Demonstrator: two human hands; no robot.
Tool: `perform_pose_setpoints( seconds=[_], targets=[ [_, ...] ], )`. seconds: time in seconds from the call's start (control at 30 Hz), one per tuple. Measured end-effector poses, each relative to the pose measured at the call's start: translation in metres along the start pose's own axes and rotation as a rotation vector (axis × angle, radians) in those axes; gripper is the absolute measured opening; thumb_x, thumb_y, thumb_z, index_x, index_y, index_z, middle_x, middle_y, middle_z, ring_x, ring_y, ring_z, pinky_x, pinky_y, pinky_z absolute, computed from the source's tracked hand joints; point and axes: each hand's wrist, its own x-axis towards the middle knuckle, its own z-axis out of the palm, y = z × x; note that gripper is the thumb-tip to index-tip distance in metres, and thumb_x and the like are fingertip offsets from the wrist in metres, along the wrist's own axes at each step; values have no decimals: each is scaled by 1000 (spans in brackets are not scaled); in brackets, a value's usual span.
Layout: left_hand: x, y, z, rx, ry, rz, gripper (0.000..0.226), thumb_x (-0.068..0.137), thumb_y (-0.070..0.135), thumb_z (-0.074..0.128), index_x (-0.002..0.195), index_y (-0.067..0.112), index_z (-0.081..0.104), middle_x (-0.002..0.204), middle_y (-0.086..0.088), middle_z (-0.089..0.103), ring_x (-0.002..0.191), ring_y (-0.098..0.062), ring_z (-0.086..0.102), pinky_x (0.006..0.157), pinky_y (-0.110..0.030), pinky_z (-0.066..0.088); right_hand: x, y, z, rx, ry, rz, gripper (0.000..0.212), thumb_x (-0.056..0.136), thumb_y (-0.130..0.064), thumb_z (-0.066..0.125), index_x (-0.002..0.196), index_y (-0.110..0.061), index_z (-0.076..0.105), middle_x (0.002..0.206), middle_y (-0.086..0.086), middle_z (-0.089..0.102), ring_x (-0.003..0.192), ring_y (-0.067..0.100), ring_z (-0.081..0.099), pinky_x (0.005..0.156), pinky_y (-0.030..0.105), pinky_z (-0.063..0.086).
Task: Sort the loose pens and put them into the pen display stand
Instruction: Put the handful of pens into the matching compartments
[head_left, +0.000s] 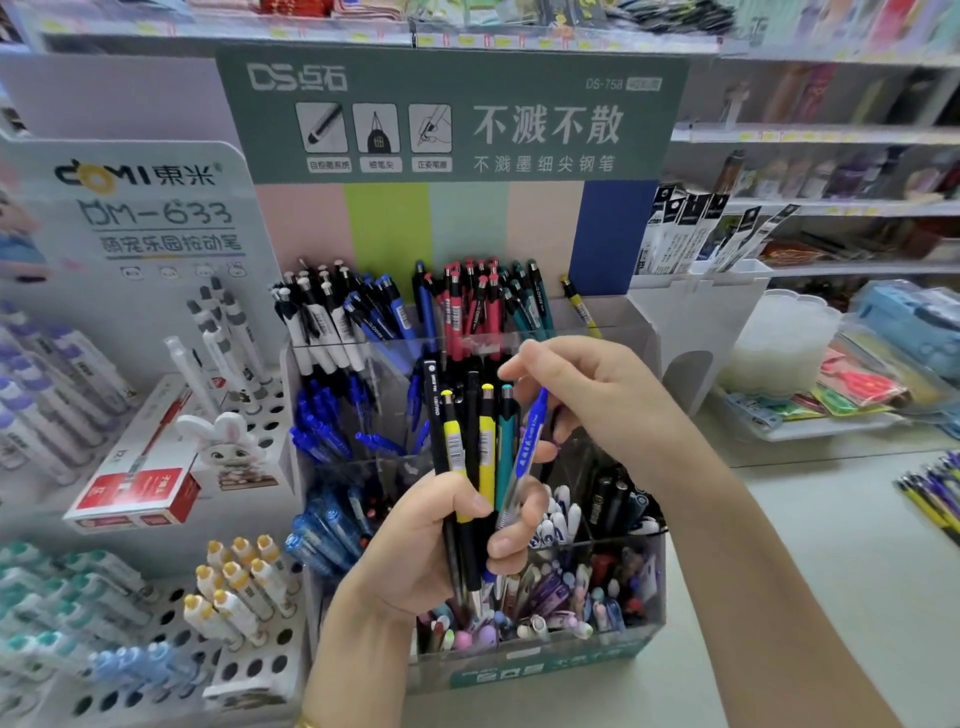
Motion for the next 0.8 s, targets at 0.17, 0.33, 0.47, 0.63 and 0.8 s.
perform_pose_setpoints(
  seconds=[0.17, 0.33, 0.47, 0.63, 0.8],
  targets=[
    [2, 0, 2, 22, 20, -47, 47, 80, 10, 44, 126, 1, 48, 82, -8, 54, 56, -10, 45, 53, -22, 40, 2, -4, 3, -143, -128, -29, 15, 81, -25, 74, 83, -13, 67, 72, 8, 64, 51, 7, 56, 48, 26, 50],
    [3, 4, 5, 63, 107, -27, 44, 79, 11, 50, 121, 1, 55, 78, -6, 54, 53, -10, 44, 49, -21, 39, 5, 0, 1, -5, 57, -130, 10, 81, -13, 74, 80, -9, 65, 70, -1, 64, 61, 8, 60, 58, 26, 54],
    [4, 4, 6, 165, 242, -20, 48, 81, 9, 57, 128, 1, 52, 73, -4, 49, 52, -10, 39, 47, -21, 35, 7, -5, -8, 191, 341, -286, 9, 94, -12, 57, 88, -16, 52, 80, 4, 69, 61, 12, 58, 55, 21, 46],
    [8, 2, 11, 258, 347, 10, 46, 89, 21, 57, 131, 5, 48, 69, 1, 42, 53, -9, 37, 47, -21, 35, 3, -13, -17, 323, 451, -306, 6, 98, -17, 51, 93, -16, 47, 68, 5, 61, 48, 8, 50, 45, 17, 38],
    [13, 1, 17, 288, 295, 24, 42, 87, 40, 63, 118, 12, 56, 69, 1, 39, 52, -10, 36, 47, -21, 36, -8, -9, -13, 36, 45, -25, 10, 84, -11, 69, 94, -12, 65, 64, -1, 59, 50, 2, 54, 45, 12, 40]
  ],
)
